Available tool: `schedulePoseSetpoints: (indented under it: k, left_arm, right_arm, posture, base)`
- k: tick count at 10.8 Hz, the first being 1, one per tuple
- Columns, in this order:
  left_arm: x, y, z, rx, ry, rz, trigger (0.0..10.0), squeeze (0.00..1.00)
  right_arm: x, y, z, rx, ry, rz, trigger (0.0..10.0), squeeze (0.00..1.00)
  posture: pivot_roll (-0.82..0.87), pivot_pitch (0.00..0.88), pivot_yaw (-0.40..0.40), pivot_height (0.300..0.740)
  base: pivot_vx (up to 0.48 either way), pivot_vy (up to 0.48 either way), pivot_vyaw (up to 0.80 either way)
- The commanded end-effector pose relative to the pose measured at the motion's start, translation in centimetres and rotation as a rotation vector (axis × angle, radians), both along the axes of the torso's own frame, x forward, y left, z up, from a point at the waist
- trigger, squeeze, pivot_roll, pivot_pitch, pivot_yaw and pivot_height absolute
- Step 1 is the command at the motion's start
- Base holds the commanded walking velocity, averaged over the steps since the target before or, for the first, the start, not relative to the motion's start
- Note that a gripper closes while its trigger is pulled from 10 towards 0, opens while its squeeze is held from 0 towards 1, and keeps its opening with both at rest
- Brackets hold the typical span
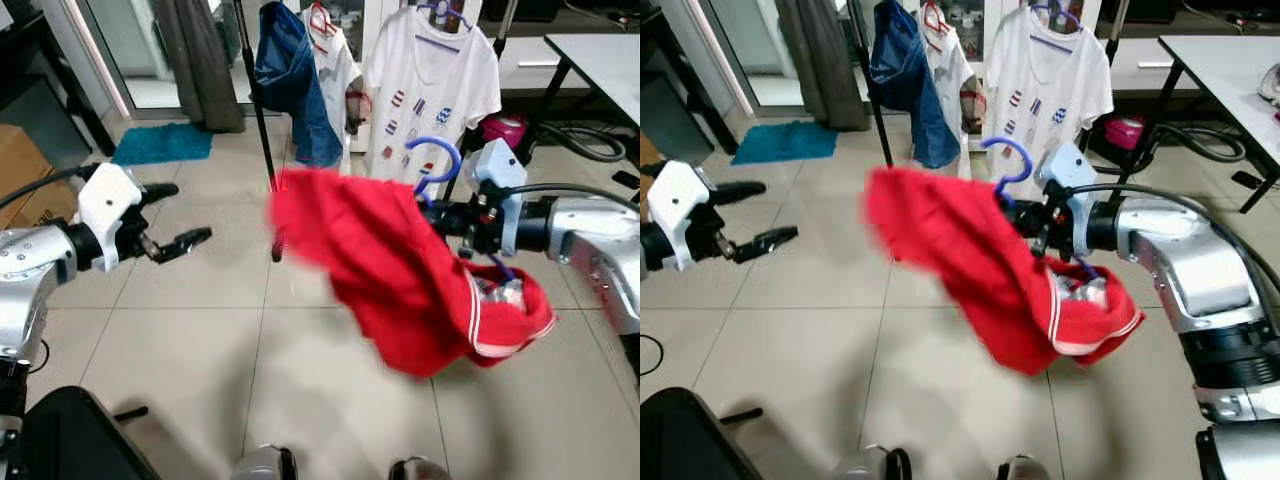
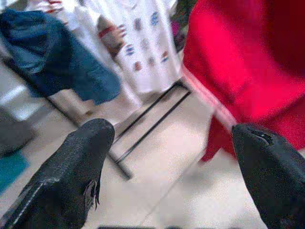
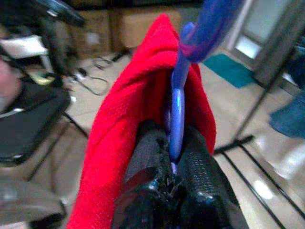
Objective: Hang hanger
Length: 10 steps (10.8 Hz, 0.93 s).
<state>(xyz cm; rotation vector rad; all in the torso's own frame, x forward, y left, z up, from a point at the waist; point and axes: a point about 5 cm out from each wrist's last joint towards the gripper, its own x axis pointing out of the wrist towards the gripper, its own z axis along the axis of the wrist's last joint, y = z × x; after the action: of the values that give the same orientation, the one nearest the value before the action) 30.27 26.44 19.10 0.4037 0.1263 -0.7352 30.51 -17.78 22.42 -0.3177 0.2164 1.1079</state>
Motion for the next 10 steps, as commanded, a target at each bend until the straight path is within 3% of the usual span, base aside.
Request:
schedulePoseSetpoints:
  k: [1,3,4,5,6,10]
  left_arm:
    - [-0.2,-0.6,-0.2,-0.094,0.041,-0.055,10.0,0.0]
    - [-1.1,-2.9,-1.5,-0.259,0.169,-0.226,10.0,0.0]
    - [-1.1,-3.4,-2.2,-0.239,0.18,-0.225,10.0,0.0]
    - [-0.5,-3.1,-2.5,-0.235,0.152,-0.166,9.0,0.0]
    - [-0.4,-3.1,-2.3,-0.275,0.147,-0.154,0.0,0.0]
    - [-0.9,-3.6,-2.5,-0.323,0.191,-0.211,0.0,0.0]
  right_arm:
    - [-0.9,0.5,1.3,0.01,-0.023,0.106,10.0,0.0]
    - [-1.7,1.1,1.7,0.007,-0.006,0.19,10.0,0.0]
    - [-1.8,1.2,1.8,0.008,-0.003,0.196,10.0,0.0]
    - [-2.0,1.2,1.8,0.009,0.004,0.209,10.0,0.0]
    - [-2.2,1.3,1.8,0.012,0.009,0.219,10.0,0.0]
    - [-2.3,1.5,1.7,0.018,0.018,0.227,10.0,0.0]
  posture:
    - [-0.13,0.061,0.072,0.74]
    - [-0.13,0.062,0.072,0.74]
    - [-0.13,0.063,0.075,0.74]
    - [-0.13,0.063,0.075,0.74]
    - [-0.13,0.064,0.077,0.74]
    - [-0.13,0.063,0.08,0.74]
  base:
    - [0.0,0.0,0.0]
    - [0.0,0.0,0.0]
    - [0.0,0.0,0.0]
    - [0.0,0.0,0.0]
    - [0.0,0.0,0.0]
    - [0.0,0.0,0.0]
